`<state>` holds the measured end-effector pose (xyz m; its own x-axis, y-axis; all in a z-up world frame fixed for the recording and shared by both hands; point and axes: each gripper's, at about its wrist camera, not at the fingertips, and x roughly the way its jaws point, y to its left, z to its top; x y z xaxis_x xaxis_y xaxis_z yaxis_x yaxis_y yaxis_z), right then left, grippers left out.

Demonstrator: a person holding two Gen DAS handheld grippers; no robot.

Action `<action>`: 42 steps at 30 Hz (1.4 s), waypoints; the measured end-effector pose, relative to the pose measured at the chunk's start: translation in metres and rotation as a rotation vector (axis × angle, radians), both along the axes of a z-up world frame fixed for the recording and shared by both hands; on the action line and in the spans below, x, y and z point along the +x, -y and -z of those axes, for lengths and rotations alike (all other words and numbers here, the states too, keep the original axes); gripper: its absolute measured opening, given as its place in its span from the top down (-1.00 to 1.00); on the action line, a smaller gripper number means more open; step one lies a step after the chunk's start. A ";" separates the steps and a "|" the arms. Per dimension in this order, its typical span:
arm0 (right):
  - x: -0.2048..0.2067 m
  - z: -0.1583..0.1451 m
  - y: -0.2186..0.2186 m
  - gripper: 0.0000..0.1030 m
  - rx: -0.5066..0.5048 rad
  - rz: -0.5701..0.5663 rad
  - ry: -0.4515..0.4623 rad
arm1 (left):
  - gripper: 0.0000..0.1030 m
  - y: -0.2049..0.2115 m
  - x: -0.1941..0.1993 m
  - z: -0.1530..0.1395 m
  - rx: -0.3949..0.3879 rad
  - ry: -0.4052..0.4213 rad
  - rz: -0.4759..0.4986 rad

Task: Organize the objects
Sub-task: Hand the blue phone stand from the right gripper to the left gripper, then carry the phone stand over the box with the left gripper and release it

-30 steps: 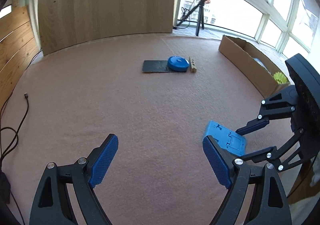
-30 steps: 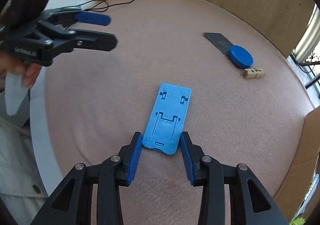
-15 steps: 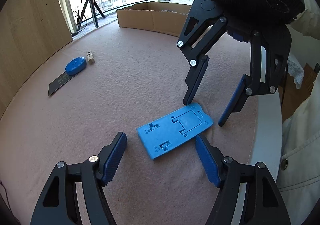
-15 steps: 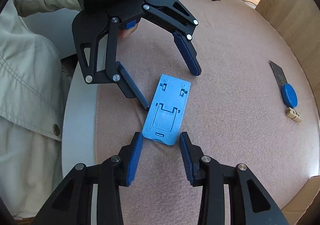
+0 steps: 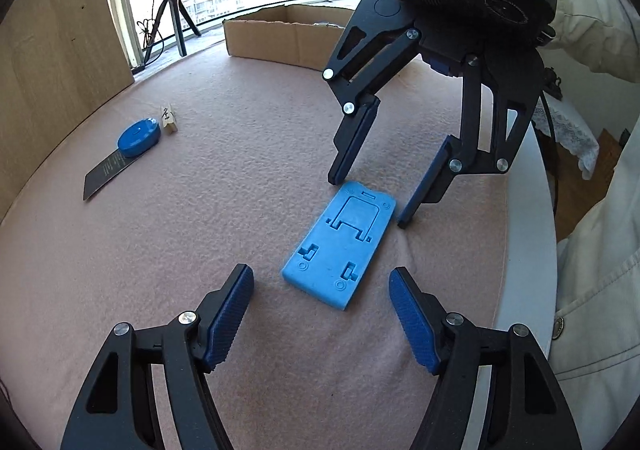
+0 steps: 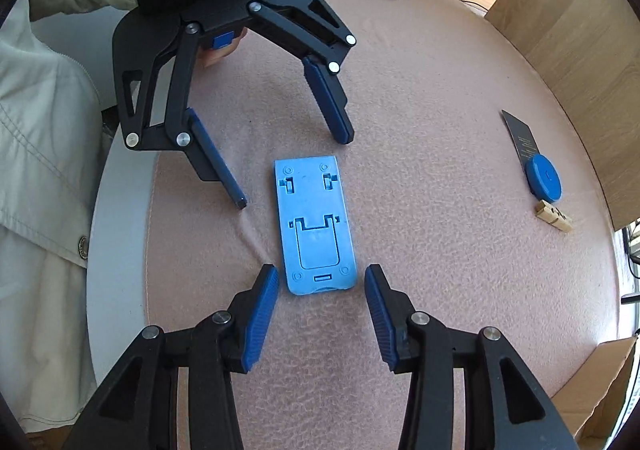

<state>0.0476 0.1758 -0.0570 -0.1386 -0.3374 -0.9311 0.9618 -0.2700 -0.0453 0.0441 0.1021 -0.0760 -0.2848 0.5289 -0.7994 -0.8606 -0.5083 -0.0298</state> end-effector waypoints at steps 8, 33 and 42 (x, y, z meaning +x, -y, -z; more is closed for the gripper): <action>-0.027 -0.001 -0.005 0.36 -0.005 -0.002 0.108 | 0.02 -0.012 -0.013 0.001 0.022 0.021 0.027; -0.015 -0.109 -0.128 0.36 0.037 0.061 -0.174 | 0.07 -0.158 -0.069 -0.112 -0.002 -0.184 0.147; -0.021 -0.107 -0.227 0.36 0.050 0.170 -0.205 | 0.04 -0.280 -0.107 -0.113 -0.024 -0.201 0.215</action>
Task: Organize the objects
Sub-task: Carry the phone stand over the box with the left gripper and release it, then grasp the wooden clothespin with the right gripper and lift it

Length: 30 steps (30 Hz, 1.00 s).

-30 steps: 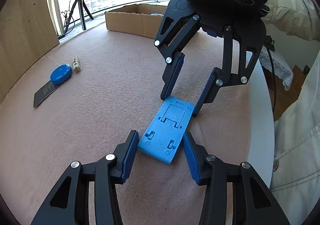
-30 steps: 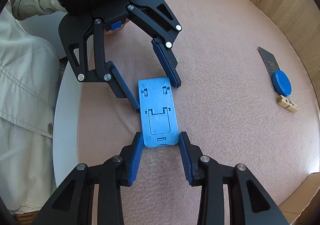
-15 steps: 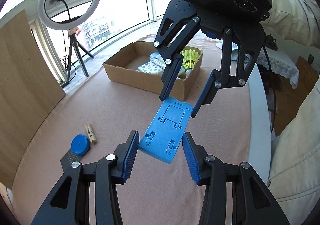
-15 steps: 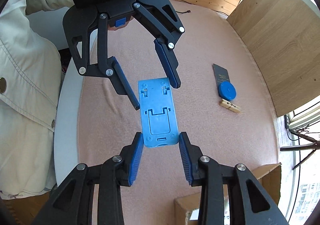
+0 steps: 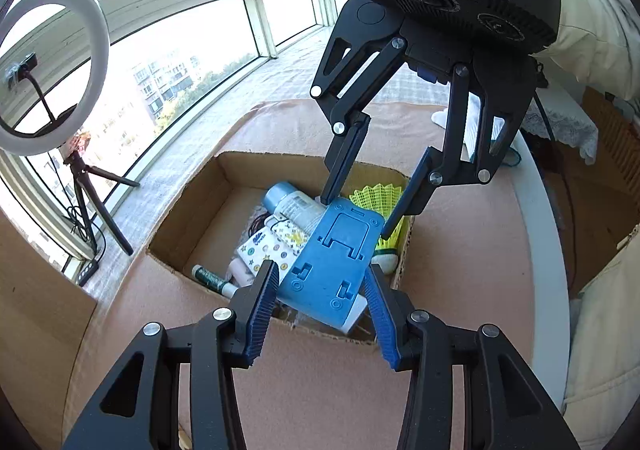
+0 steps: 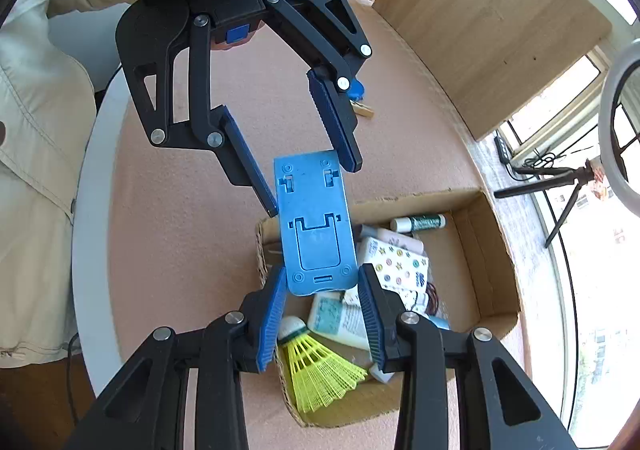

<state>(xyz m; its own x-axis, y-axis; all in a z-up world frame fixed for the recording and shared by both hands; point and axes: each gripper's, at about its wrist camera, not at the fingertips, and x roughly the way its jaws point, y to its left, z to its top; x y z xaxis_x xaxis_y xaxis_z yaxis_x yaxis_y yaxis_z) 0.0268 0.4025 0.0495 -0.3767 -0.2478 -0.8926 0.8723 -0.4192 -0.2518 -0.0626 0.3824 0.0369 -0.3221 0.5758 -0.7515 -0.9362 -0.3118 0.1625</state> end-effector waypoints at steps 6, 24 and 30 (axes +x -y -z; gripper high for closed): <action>0.003 0.015 -0.041 0.35 0.029 0.135 0.012 | -0.62 -0.026 -0.011 0.008 -0.016 -0.055 -0.110; -0.047 0.004 0.059 -0.39 -0.082 0.388 -0.059 | -0.74 0.167 -0.004 0.033 0.065 0.024 -0.527; -0.072 0.013 0.143 -0.39 -0.148 0.436 -0.035 | -0.79 0.256 0.015 0.037 0.110 0.042 -0.742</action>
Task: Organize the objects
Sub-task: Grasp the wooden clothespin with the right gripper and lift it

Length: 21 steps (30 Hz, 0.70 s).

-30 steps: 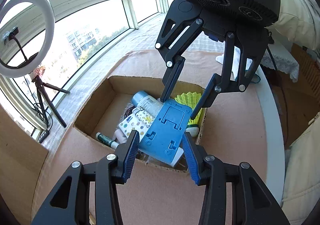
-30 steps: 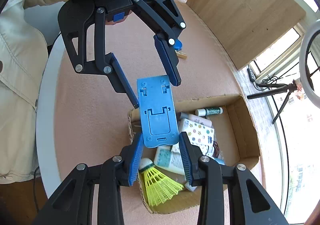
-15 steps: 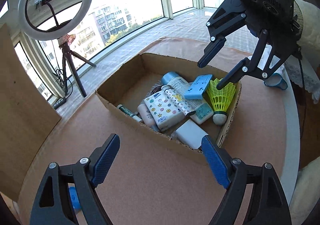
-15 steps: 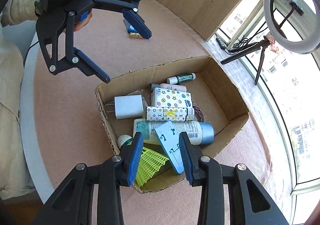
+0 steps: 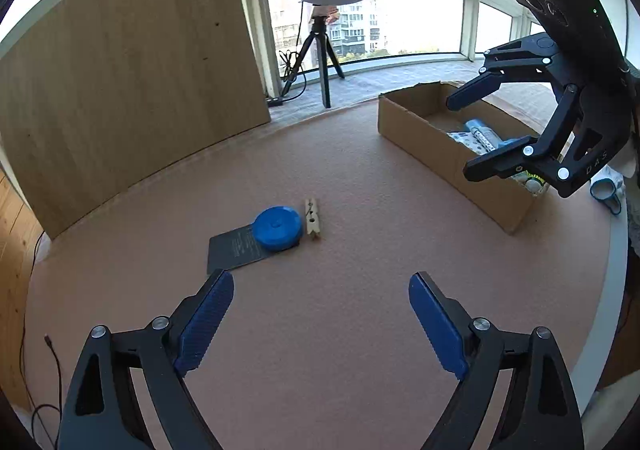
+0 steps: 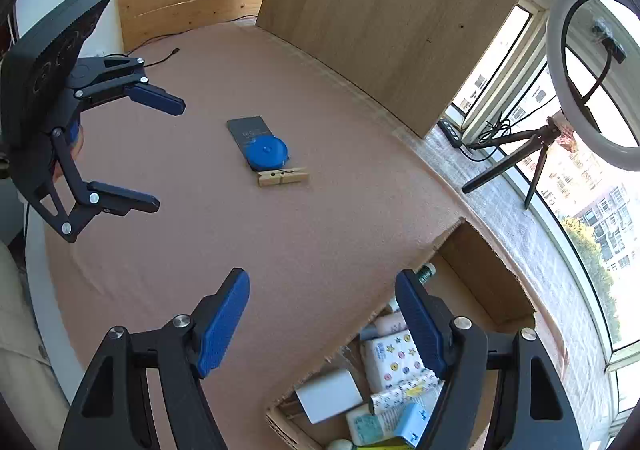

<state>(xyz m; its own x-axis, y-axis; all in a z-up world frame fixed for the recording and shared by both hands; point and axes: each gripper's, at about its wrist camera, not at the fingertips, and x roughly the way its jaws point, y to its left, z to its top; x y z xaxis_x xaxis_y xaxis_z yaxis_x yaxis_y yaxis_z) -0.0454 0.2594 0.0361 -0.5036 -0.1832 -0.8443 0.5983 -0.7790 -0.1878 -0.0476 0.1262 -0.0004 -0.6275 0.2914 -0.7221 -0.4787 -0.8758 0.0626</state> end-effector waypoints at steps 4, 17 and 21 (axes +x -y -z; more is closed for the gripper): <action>-0.021 0.025 0.051 -0.39 -0.066 0.143 0.036 | -0.80 0.047 0.018 0.006 0.049 0.045 -0.111; -0.079 0.097 0.078 -0.09 -0.130 0.495 0.073 | -0.83 0.115 0.074 0.018 0.067 0.084 -0.248; -0.085 0.098 0.068 0.21 -0.158 0.525 0.073 | -0.83 0.118 0.075 0.018 0.061 0.086 -0.261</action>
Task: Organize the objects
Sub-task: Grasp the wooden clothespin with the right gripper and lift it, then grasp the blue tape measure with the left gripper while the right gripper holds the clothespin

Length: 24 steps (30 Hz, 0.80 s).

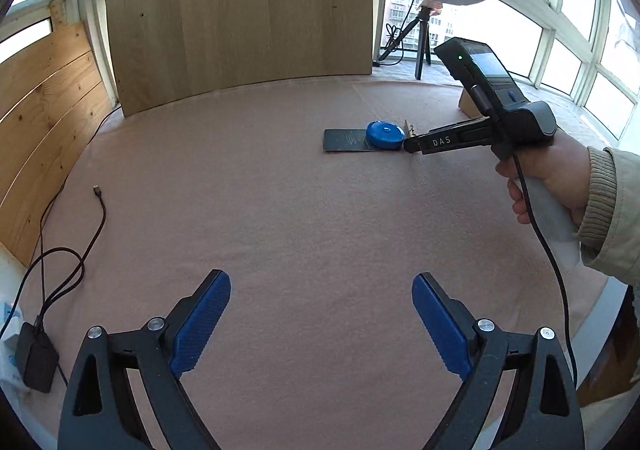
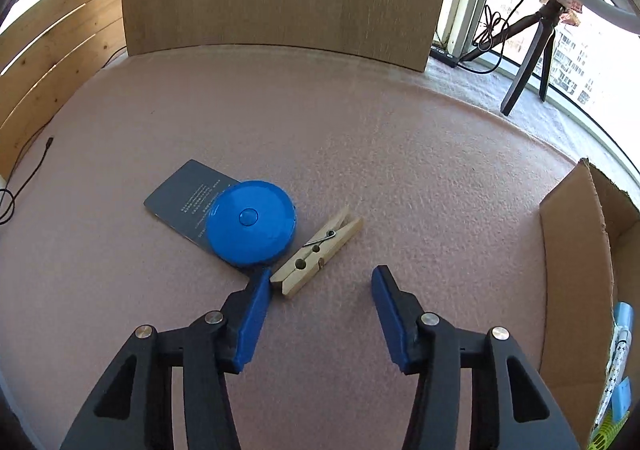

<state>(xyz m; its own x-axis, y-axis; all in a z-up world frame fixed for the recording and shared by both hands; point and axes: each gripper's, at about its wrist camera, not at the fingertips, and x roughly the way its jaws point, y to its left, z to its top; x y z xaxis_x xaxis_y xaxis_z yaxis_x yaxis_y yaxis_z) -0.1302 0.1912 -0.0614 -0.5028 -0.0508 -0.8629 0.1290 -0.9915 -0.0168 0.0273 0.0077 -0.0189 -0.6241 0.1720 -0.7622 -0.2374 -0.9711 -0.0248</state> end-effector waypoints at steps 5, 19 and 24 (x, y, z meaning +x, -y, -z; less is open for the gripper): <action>0.000 -0.001 -0.004 0.77 0.005 -0.003 -0.002 | -0.83 -0.005 -0.015 0.003 0.016 0.002 -0.004; 0.050 -0.003 -0.034 0.79 -0.060 -0.041 0.027 | -0.84 -0.062 -0.086 0.030 0.094 0.024 -0.039; 0.077 -0.004 -0.041 0.79 -0.062 -0.052 0.034 | -0.84 -0.093 -0.129 0.035 0.087 -0.007 -0.047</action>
